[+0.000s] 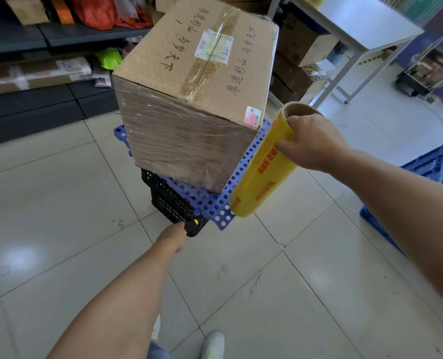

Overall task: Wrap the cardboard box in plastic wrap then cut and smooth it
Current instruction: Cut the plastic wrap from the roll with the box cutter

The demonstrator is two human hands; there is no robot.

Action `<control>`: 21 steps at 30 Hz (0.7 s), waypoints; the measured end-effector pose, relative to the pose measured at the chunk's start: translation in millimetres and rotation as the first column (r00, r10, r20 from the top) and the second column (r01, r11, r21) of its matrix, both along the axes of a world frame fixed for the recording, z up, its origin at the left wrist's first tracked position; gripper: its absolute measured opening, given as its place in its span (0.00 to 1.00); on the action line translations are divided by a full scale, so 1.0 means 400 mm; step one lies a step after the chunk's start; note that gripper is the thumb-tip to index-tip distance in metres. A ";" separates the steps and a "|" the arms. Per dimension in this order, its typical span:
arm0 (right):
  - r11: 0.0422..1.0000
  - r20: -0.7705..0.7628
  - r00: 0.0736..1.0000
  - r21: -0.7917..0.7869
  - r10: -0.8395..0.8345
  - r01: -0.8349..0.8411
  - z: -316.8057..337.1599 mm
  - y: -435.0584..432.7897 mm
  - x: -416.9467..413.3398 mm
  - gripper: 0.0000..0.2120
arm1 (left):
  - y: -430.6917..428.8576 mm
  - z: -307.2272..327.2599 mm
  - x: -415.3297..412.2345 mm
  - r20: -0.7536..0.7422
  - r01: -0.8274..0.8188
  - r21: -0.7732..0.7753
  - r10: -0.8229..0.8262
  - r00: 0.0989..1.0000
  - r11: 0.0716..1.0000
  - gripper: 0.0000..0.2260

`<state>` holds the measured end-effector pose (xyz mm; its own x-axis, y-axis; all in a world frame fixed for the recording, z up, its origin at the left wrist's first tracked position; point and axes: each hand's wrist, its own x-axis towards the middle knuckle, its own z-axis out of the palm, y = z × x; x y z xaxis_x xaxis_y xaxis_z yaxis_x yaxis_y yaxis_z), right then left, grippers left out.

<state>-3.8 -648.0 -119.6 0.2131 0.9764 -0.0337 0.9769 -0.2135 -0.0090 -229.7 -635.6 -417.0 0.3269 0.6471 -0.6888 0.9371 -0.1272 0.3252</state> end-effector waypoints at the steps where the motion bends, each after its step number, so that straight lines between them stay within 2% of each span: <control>1: 1.000 0.022 1.000 -0.001 0.005 -0.005 -0.001 0.003 -0.002 0.08 | 0.006 0.023 0.005 0.065 -0.026 0.023 0.024 0.998 0.999 0.15; 4: 1.000 0.061 0.998 -0.008 0.011 -0.011 0.000 0.007 -0.005 0.07 | 0.017 0.096 0.011 0.262 -0.125 0.048 0.108 0.959 0.991 0.12; 7: 0.999 0.038 0.999 -0.031 -0.007 0.009 0.002 0.004 -0.005 0.06 | 0.018 0.170 0.006 0.386 -0.201 0.073 0.158 0.909 0.977 0.10; 11: 0.998 0.017 1.000 -0.064 -0.017 0.018 0.006 -0.011 0.003 0.07 | 0.010 0.262 0.004 0.552 -0.222 0.094 0.135 0.823 0.970 0.08; 13: 0.997 0.015 1.000 -0.079 -0.016 0.017 0.009 -0.019 0.008 0.08 | 0.004 0.304 0.017 0.621 -0.238 0.100 0.127 0.773 0.966 0.12; 16: 0.994 0.013 1.000 -0.106 -0.003 0.004 0.014 -0.025 0.015 0.08 | 0.000 0.373 0.060 0.676 -0.249 0.110 0.111 0.729 0.962 0.11; 18: 0.992 0.004 1.000 -0.125 -0.002 0.003 0.016 -0.028 0.020 0.08 | -0.002 0.408 0.099 0.694 -0.244 0.118 0.096 0.714 0.962 0.05; 21: 0.990 -0.007 1.000 -0.138 -0.001 0.000 0.017 -0.032 0.027 0.08 | -0.005 0.436 0.150 0.681 -0.266 0.169 0.083 0.728 0.949 0.04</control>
